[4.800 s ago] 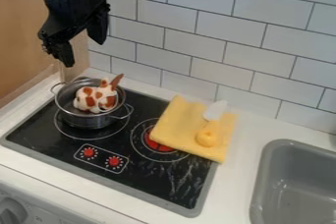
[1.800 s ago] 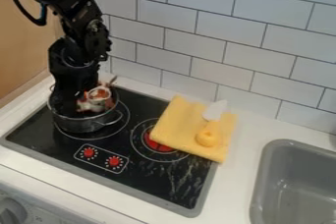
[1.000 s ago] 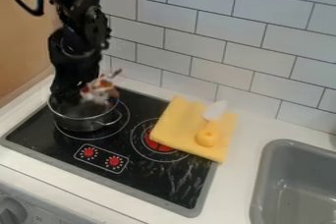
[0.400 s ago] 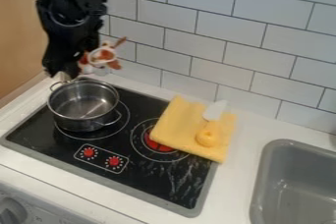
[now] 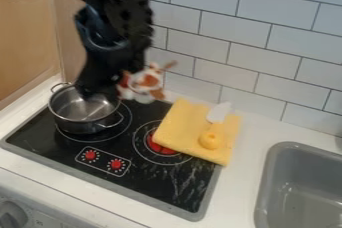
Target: Move the object inside of silver pot to bottom left corner of the stove
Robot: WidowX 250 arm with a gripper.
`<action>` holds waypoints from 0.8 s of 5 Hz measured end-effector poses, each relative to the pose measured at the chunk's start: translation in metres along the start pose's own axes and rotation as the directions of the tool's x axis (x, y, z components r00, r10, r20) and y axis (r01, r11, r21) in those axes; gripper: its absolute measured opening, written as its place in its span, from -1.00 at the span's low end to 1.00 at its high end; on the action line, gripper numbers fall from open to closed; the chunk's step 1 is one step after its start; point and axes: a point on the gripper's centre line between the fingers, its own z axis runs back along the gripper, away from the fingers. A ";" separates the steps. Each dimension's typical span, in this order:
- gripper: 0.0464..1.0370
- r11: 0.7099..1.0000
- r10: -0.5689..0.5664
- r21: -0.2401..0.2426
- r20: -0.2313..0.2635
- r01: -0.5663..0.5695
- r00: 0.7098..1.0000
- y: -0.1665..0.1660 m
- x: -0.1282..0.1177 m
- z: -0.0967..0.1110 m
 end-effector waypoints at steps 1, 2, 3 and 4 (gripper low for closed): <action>0.01 0.998 -0.061 -0.021 -0.018 0.061 0.998 -0.004 -0.021 0.004; 0.01 0.991 -0.131 -0.038 -0.027 0.130 0.991 -0.011 -0.042 0.002; 0.01 0.984 -0.177 -0.025 -0.033 0.176 0.984 -0.010 -0.059 -0.005; 0.01 0.974 -0.225 0.008 -0.041 0.225 0.974 -0.004 -0.075 -0.018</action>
